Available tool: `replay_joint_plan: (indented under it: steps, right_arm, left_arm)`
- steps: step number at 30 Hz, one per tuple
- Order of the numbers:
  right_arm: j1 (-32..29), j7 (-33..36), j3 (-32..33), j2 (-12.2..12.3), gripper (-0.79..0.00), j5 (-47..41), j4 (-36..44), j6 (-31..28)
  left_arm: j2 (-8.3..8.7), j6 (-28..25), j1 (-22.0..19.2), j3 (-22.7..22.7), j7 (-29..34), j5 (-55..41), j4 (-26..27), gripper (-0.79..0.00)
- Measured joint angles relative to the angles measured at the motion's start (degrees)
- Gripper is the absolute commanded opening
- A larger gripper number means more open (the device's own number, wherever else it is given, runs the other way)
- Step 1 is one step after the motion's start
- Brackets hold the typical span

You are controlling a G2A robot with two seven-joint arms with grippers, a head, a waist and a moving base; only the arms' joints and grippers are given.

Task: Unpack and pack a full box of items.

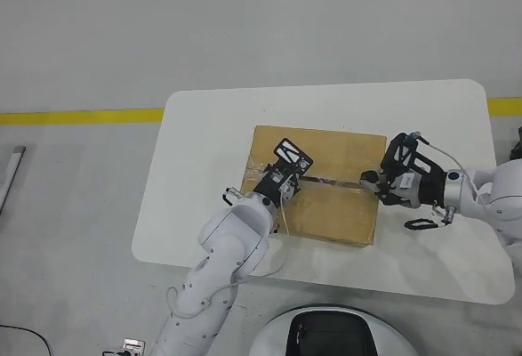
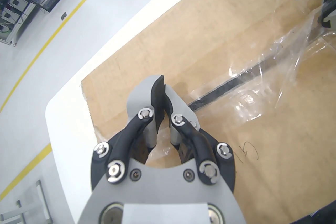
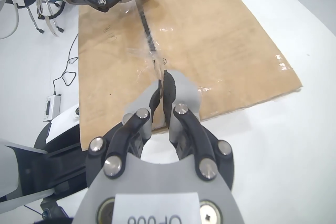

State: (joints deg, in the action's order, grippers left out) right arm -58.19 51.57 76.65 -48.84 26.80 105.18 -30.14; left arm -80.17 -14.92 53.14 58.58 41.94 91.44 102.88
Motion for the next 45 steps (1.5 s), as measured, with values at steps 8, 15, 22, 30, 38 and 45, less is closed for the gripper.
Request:
replay_joint_plan:
  steps: [8,15,22,30,38,45]
  right_arm:
    - [0.36,3.18,1.85,0.39,-0.785,-7.65,-0.51,1.69]
    - [-0.42,6.65,4.07,0.98,-0.785,-12.37,0.53,3.0]
    - [-1.02,12.55,5.02,1.49,-0.785,-21.82,-0.14,5.32]
    - [0.19,15.17,5.04,1.62,-0.785,-31.95,-3.45,7.53]
    - [0.7,17.46,3.94,1.67,-0.785,-36.82,-5.61,7.3]
    - [0.13,19.53,4.49,2.25,-0.785,-32.43,-6.04,7.5]
  left_arm:
    - [-0.18,-0.01,-0.01,-0.06,-0.01,0.11,-0.31,-0.785]
    - [-0.34,-0.04,-0.17,0.03,-0.32,0.13,-0.84,-0.785]
    - [-0.5,-0.15,-0.47,0.04,-0.44,0.14,-1.43,-0.785]
    - [-0.66,-0.32,-0.54,0.04,-0.55,0.17,-1.63,-0.785]
    - [-0.8,-0.3,-0.48,0.1,-0.5,0.39,-1.84,-0.785]
    - [-0.91,-0.47,-0.43,0.18,-0.56,0.48,-2.04,-0.785]
